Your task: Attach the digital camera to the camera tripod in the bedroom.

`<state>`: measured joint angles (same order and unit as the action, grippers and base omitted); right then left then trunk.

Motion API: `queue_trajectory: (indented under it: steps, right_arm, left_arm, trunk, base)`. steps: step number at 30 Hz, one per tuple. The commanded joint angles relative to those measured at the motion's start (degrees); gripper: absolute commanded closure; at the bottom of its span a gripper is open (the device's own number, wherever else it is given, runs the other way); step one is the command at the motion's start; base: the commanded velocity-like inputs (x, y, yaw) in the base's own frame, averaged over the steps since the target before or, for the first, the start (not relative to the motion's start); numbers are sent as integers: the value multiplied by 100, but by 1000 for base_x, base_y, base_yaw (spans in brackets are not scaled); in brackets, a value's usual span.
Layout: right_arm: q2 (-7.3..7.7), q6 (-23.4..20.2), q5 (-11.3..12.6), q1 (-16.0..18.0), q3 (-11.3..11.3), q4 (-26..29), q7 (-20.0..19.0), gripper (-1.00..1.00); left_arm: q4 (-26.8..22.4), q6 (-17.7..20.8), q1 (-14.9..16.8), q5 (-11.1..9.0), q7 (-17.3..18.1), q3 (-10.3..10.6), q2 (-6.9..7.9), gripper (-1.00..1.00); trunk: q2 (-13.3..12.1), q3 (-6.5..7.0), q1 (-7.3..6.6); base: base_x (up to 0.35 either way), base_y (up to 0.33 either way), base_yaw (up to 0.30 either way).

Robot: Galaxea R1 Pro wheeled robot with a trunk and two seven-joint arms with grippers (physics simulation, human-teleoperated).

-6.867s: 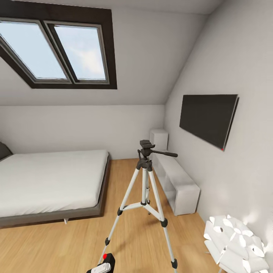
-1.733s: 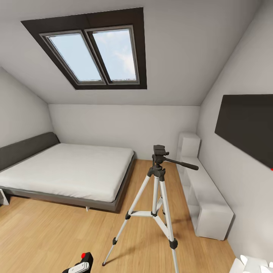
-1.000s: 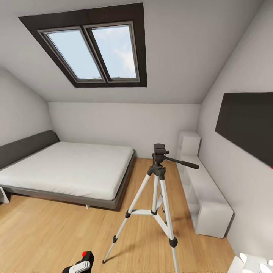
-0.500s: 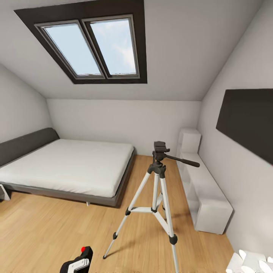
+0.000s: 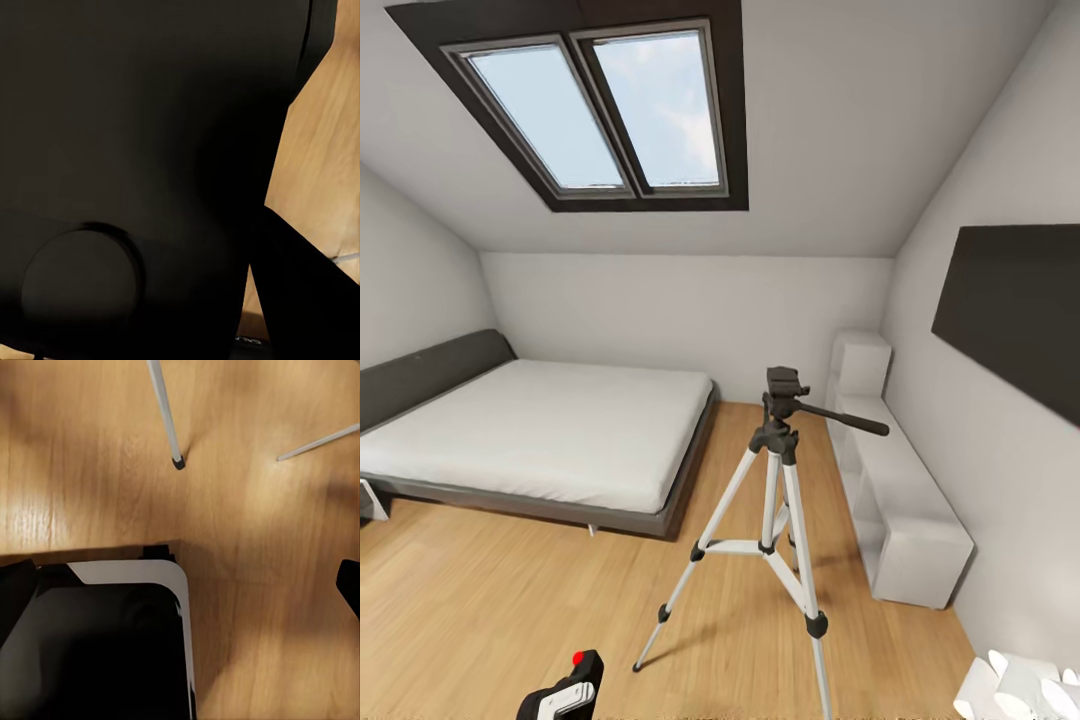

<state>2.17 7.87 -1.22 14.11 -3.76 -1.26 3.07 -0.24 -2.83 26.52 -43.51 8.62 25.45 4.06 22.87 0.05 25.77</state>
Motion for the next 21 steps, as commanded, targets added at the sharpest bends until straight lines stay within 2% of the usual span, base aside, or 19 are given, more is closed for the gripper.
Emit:
queue_trajectory:
  steps: [1, 21]
  right_arm:
    - [0, 31, -16, 4, -37, -14, 8, -100]
    - [-2, 30, -10, 4, -37, -23, 9, -100]
  left_arm:
    - [7, -15, 2, -50, 34, 48, -1, 100]
    - [16, -15, 2, -53, 26, 39, 15, 100]
  trunk:
    - [5, -12, 2]
    - [5, -197, 2]
  base:
    - [0, 0, 0]
    - [0, 0, 0]
